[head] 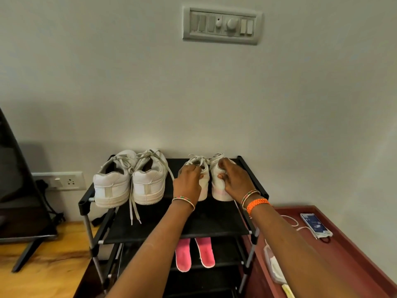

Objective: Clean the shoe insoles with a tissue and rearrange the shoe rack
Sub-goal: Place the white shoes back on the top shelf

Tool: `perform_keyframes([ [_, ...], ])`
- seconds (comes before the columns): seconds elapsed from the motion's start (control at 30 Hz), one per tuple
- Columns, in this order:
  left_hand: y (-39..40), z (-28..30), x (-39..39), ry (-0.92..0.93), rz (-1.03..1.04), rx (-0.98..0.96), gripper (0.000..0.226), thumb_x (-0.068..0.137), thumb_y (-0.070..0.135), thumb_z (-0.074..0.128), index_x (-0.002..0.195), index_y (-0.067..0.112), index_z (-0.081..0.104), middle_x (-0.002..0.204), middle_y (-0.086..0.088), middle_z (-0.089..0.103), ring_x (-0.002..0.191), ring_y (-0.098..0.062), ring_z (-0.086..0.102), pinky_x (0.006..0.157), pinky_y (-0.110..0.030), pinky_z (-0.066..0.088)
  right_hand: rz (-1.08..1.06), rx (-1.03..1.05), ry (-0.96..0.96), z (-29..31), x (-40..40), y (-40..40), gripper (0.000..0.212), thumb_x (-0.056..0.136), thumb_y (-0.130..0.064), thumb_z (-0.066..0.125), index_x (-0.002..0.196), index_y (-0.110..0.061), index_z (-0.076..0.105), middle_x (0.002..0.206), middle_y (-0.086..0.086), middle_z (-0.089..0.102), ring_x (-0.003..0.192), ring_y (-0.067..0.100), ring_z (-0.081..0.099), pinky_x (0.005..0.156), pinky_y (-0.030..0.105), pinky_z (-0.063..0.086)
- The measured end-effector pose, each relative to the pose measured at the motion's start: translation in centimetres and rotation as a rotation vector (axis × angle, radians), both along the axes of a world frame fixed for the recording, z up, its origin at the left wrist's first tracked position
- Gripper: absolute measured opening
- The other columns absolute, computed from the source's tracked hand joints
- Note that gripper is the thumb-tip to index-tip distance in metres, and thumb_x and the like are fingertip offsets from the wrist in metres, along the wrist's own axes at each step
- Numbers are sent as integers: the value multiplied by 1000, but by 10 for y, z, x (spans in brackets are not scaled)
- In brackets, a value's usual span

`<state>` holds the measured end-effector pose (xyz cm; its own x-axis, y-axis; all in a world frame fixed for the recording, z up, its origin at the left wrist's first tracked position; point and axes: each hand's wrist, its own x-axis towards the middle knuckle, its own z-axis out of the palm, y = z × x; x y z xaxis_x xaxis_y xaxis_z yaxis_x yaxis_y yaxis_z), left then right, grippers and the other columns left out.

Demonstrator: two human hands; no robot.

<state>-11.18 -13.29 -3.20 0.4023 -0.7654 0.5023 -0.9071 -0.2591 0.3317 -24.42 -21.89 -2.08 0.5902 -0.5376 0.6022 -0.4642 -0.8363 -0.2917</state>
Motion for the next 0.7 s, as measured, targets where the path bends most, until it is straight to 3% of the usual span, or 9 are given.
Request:
perform_keyframes([
  [0.17,2,-5,5,-55,-66,-20,22,94,20,45,113,16,56,124,3,53,122,-18,45,61,-28,38,-149,63,31,-21,0,0,59,75,-36,71,123,-12,46,134,7,44,130,23,36,99,37,41],
  [0.27,5,-10,16,-43,-175,33,37,90,35,53,121,16,49,129,1,48,125,-19,40,75,-36,50,-122,110,-32,-26,7,3,56,78,-27,72,124,-8,47,139,7,38,136,21,24,101,30,35],
  [0.33,7,-9,13,-37,-177,49,40,89,35,54,123,15,47,130,0,47,126,-19,38,81,-36,49,-107,102,-75,-26,8,2,52,77,-21,72,122,-7,50,139,8,41,137,22,26,103,27,31],
  [0.53,6,-7,-7,-34,-84,-40,32,90,24,52,118,10,50,125,-5,51,123,-19,41,76,-32,46,-125,-12,-138,-47,-1,17,47,73,-10,72,115,-3,55,130,16,48,132,29,35,101,24,28],
  [0.7,1,-9,-8,-61,-74,-85,26,84,16,61,109,7,57,111,-7,60,113,-25,51,71,-34,47,-80,75,-43,-25,2,2,52,76,-14,71,123,-4,52,137,15,42,132,29,33,101,22,24],
])
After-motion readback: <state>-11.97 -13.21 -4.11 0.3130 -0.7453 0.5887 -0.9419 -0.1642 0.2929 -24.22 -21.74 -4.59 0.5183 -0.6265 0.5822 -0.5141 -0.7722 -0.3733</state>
